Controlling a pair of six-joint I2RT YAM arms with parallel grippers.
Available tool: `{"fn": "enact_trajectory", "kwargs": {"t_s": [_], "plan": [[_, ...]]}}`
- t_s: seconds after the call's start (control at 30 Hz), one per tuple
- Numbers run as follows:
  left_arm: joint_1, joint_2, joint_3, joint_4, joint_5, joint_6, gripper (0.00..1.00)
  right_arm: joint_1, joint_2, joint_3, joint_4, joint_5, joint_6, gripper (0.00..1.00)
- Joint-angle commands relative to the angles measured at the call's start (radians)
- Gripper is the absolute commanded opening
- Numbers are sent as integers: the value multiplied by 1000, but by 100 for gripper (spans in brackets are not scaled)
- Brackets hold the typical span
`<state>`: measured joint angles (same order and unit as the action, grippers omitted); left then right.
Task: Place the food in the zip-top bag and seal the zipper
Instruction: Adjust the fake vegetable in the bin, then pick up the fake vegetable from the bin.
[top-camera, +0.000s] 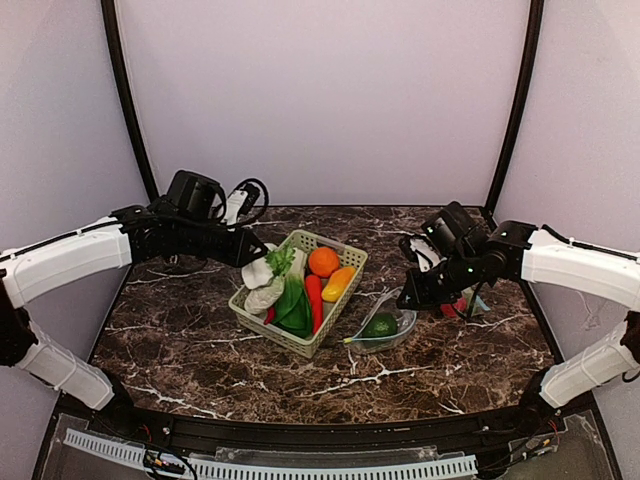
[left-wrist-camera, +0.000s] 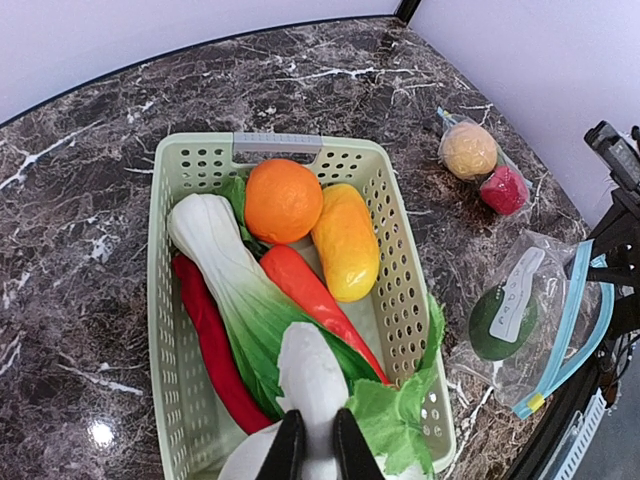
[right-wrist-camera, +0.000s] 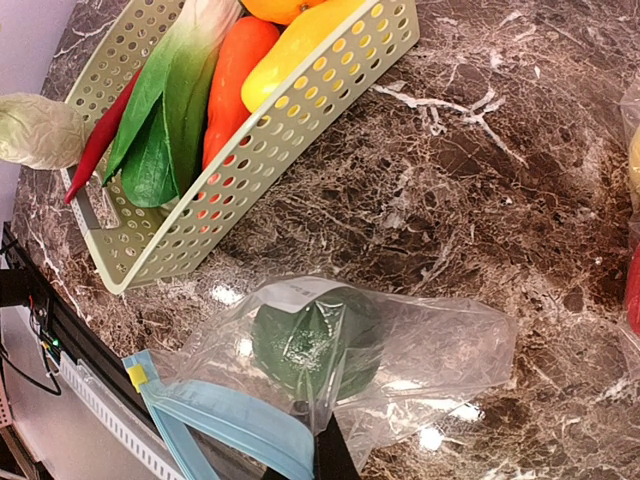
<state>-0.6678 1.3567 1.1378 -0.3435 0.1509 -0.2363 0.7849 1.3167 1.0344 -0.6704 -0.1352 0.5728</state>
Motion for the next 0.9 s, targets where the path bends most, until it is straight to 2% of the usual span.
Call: {"fn": "enact_trajectory", "kwargs": {"t_s": [0.0, 0.27, 0.4, 0.63, 0.7, 0.87], "plan": [[-16, 71, -29, 55, 38, -8, 7, -5, 11, 7, 26, 2, -3, 0], [-43, 268, 37, 140, 84, -3, 9, -5, 24, 2, 29, 4, 1, 0], [-51, 340, 77, 129, 101, 12, 20, -4, 24, 1, 31, 4, 3, 0], [-51, 315, 47, 111, 63, 36, 45, -4, 29, 2, 34, 2, 3, 0], [-52, 307, 37, 104, 57, 40, 46, -3, 35, 5, 40, -6, 2, 0], [-52, 295, 25, 91, 41, 45, 42, -4, 43, 10, 47, -12, 0, 0]]}}
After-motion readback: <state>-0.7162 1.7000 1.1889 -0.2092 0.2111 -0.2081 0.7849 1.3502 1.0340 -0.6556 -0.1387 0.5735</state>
